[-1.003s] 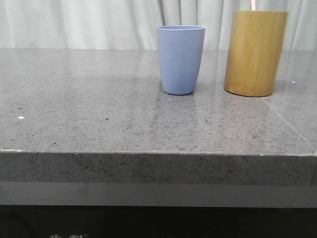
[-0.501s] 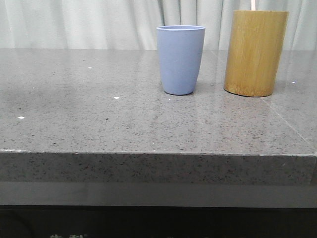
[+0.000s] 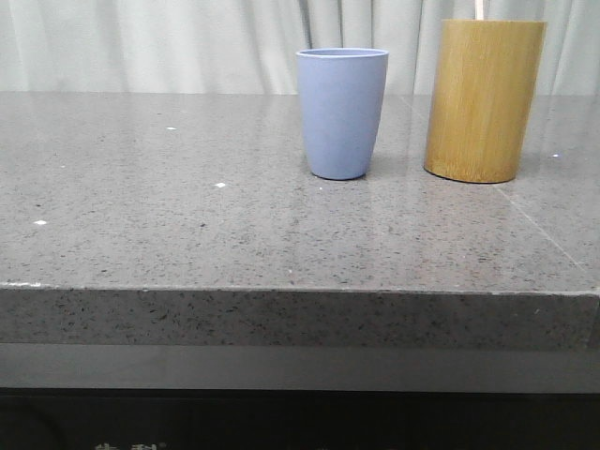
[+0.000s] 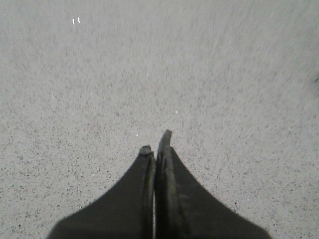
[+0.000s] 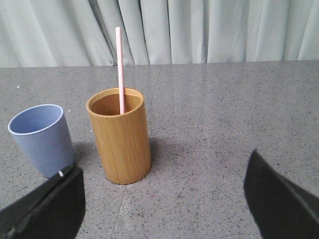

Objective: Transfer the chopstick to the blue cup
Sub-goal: 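Lift the left gripper away from the blue cup, then grasp the pink stick with the right gripper and lift it out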

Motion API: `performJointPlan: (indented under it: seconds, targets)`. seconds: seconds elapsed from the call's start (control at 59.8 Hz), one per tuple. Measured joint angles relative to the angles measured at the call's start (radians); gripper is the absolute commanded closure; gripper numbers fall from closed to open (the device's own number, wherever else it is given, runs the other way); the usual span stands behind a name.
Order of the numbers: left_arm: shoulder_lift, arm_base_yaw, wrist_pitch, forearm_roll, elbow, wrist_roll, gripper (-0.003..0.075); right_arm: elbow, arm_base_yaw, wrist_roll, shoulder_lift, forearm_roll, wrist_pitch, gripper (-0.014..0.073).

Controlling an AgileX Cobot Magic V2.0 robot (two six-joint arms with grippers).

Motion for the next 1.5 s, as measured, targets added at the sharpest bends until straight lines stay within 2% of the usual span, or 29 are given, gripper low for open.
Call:
performJointPlan:
  seconds: [0.117, 0.284, 0.485, 0.836, 1.07, 1.32, 1.404, 1.504]
  targets:
    - [-0.168, 0.000, -0.072, -0.007, 0.125, 0.000, 0.0739, 0.000, 0.000, 0.000, 0.000, 0.000, 0.000, -0.0058]
    - [-0.348, 0.000, -0.091, -0.007, 0.237, -0.002, 0.0739, -0.006, 0.000, 0.000, 0.023, 0.000, -0.002, -0.0058]
    - [-0.485, 0.000, -0.098, -0.013, 0.293, -0.002, 0.0739, -0.073, 0.005, 0.000, 0.189, 0.000, -0.063, -0.0058]
    - [-0.501, 0.000, -0.098, -0.015, 0.296, -0.002, 0.0739, -0.383, 0.176, 0.000, 0.718, 0.000, -0.274, -0.0058]
    - [-0.501, 0.000, -0.098, -0.015, 0.296, -0.002, 0.0739, -0.611, 0.184, 0.000, 0.996, 0.000, -0.286, -0.0058]
    - [-0.501, 0.000, -0.098, -0.015, 0.296, -0.002, 0.0739, -0.755, 0.184, 0.000, 1.169, 0.000, -0.286, -0.0057]
    - [-0.501, 0.000, -0.098, -0.015, 0.296, -0.002, 0.0739, -0.787, 0.184, 0.000, 1.203, -0.002, -0.286, -0.0015]
    - [-0.501, 0.000, -0.098, -0.015, 0.296, -0.002, 0.0739, -0.799, 0.180, 0.000, 1.226, -0.003, -0.286, 0.0146]
